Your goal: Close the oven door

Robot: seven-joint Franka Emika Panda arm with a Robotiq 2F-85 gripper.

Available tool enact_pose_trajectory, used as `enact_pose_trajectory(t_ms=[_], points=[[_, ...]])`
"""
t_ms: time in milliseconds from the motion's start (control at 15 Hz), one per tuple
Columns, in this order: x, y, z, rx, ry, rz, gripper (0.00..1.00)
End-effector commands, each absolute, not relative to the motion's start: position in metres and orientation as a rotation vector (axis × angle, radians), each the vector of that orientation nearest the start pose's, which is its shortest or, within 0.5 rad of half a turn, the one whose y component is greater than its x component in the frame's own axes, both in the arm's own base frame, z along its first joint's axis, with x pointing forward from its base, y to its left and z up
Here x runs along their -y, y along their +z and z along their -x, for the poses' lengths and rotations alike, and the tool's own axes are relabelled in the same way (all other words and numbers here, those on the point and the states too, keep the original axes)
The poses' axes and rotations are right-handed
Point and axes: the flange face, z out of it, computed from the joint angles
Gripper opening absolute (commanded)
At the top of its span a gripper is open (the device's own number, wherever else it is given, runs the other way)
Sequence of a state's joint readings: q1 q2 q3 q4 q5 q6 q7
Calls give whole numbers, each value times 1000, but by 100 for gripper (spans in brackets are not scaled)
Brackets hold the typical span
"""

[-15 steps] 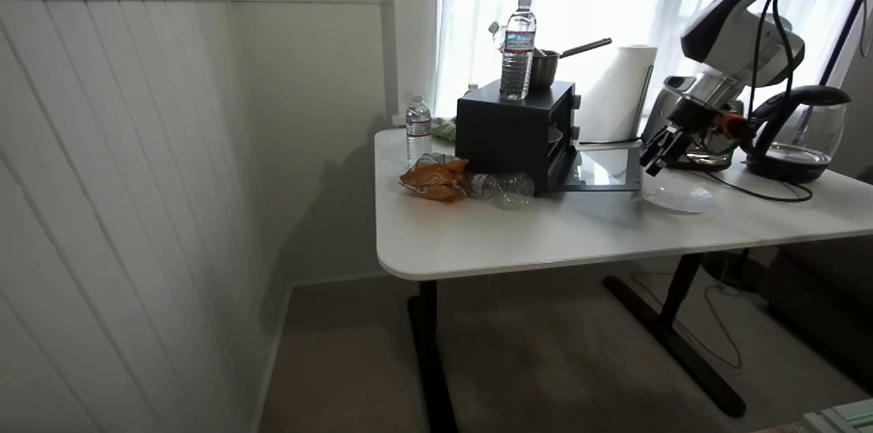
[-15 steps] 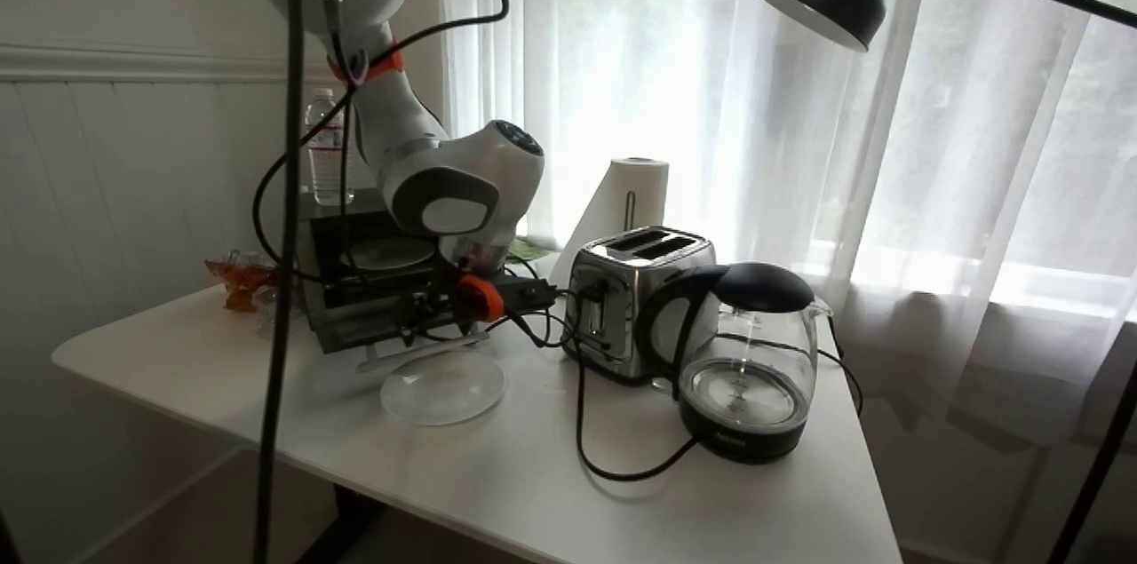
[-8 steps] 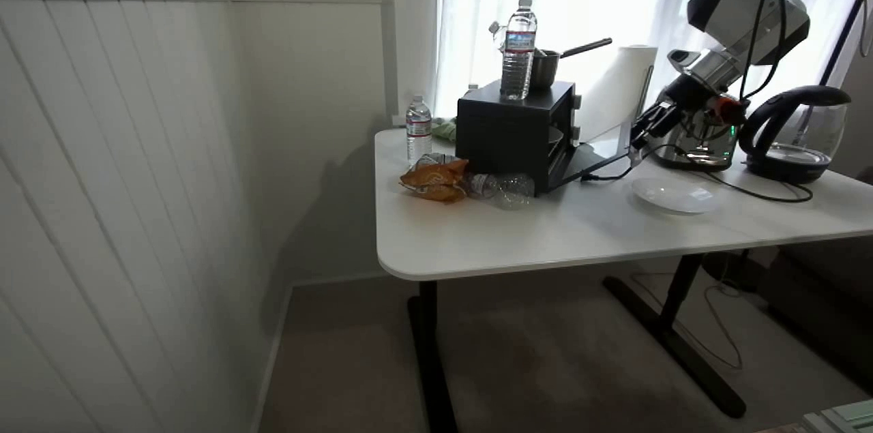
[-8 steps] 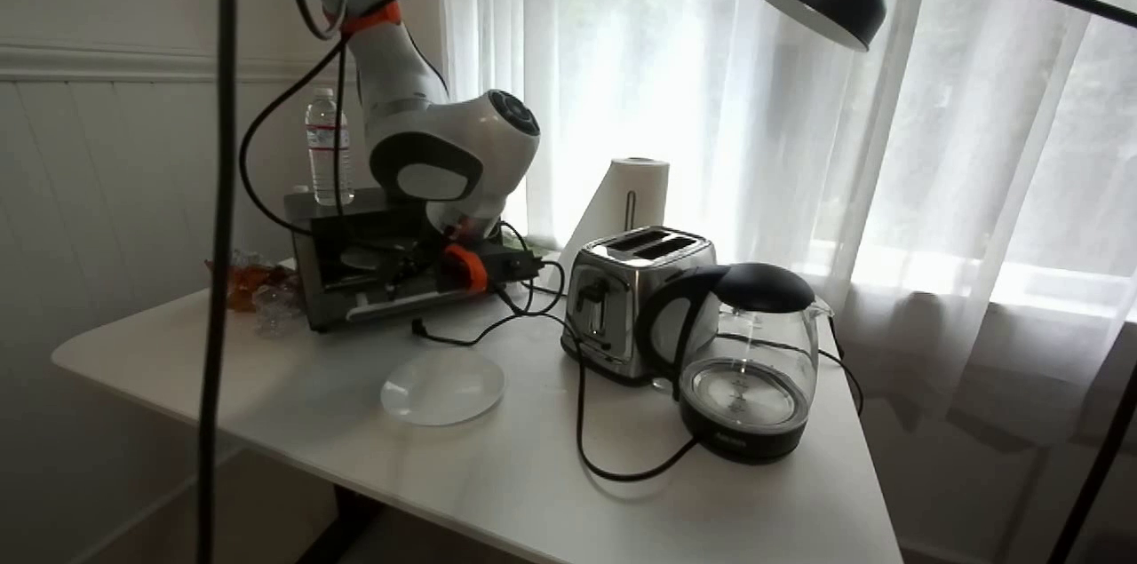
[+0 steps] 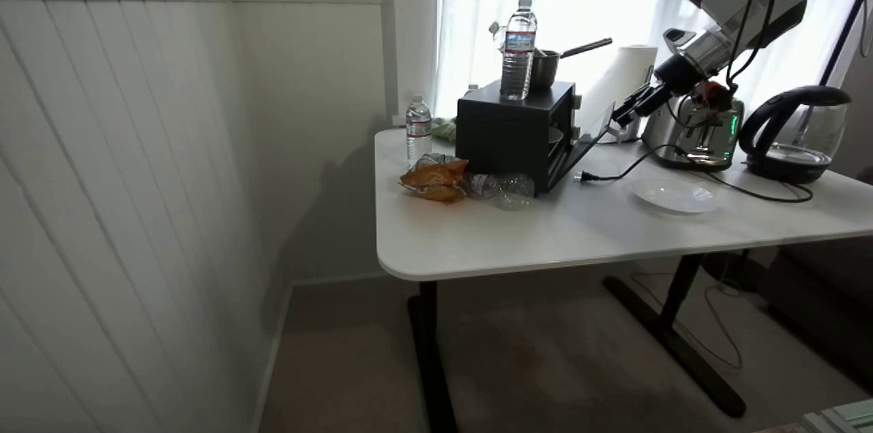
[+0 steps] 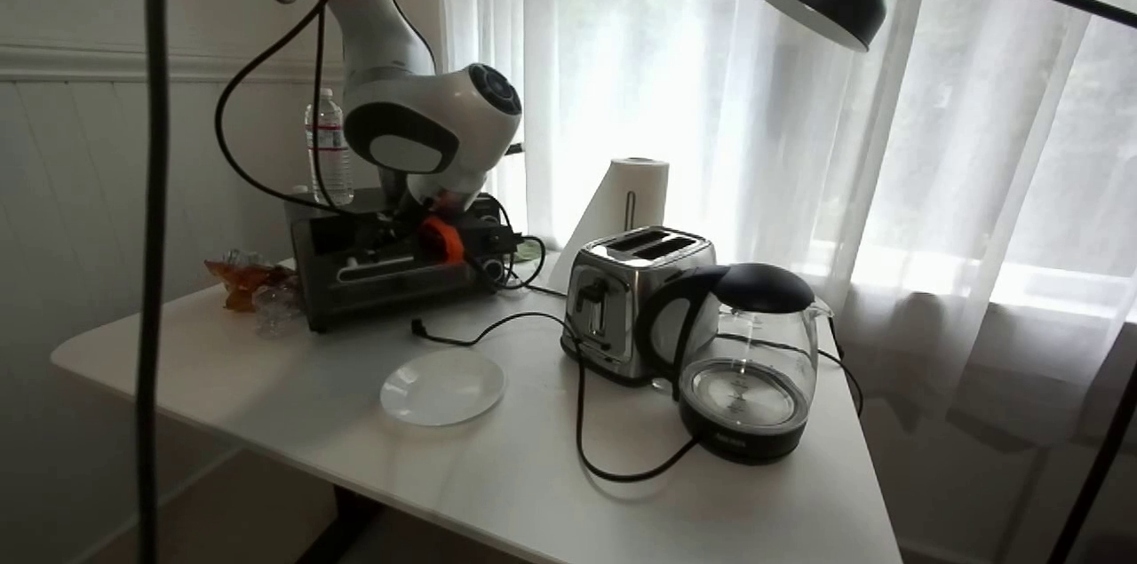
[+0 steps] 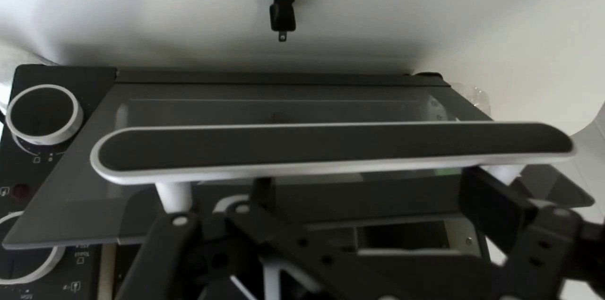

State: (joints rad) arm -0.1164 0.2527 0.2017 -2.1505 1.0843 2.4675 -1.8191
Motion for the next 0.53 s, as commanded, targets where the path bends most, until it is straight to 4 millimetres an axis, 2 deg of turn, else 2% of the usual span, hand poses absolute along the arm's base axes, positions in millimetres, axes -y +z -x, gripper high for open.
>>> enact_pose_trajectory(t_ms=[0,467], points=[[-64,301,-569,1306,-846,2182,100],[-74,311,-568,1349,-780,2224,100]])
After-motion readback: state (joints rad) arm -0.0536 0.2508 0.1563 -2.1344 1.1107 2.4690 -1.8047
